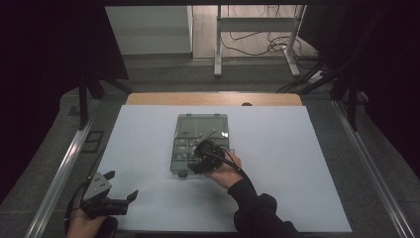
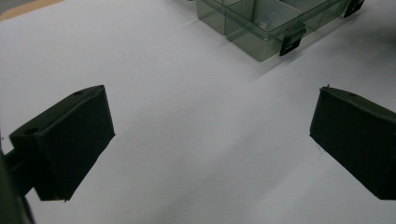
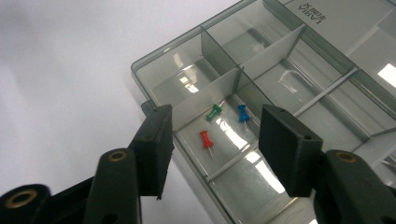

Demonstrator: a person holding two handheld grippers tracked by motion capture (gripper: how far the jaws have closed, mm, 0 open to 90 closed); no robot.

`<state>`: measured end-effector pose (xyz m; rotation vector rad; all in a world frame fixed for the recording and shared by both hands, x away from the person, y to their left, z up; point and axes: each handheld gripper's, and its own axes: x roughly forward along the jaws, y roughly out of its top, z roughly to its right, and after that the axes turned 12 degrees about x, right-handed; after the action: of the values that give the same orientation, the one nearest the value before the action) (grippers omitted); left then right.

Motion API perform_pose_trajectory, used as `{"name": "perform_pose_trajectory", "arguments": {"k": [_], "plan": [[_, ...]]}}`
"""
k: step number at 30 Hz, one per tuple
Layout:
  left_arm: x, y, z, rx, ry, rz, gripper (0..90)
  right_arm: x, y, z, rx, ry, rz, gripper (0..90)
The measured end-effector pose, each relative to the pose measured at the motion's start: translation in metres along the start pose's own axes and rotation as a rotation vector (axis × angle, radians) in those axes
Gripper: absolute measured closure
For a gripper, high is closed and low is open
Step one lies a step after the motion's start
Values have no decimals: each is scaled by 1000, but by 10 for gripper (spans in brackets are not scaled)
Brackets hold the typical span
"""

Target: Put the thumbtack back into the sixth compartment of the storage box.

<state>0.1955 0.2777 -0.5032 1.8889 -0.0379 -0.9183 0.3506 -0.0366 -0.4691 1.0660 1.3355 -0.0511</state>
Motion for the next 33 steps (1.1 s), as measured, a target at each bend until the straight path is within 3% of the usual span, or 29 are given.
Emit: {"name": "perform_pose_trajectory", "arguments": {"k": [21,33], "plan": [[1,1,1,14,-4,-11,2,-18,-16,0,-9,-49,68,244],[1,1,0,11,-6,-7,1,-28,-26,4,13,-53,91,169]]}}
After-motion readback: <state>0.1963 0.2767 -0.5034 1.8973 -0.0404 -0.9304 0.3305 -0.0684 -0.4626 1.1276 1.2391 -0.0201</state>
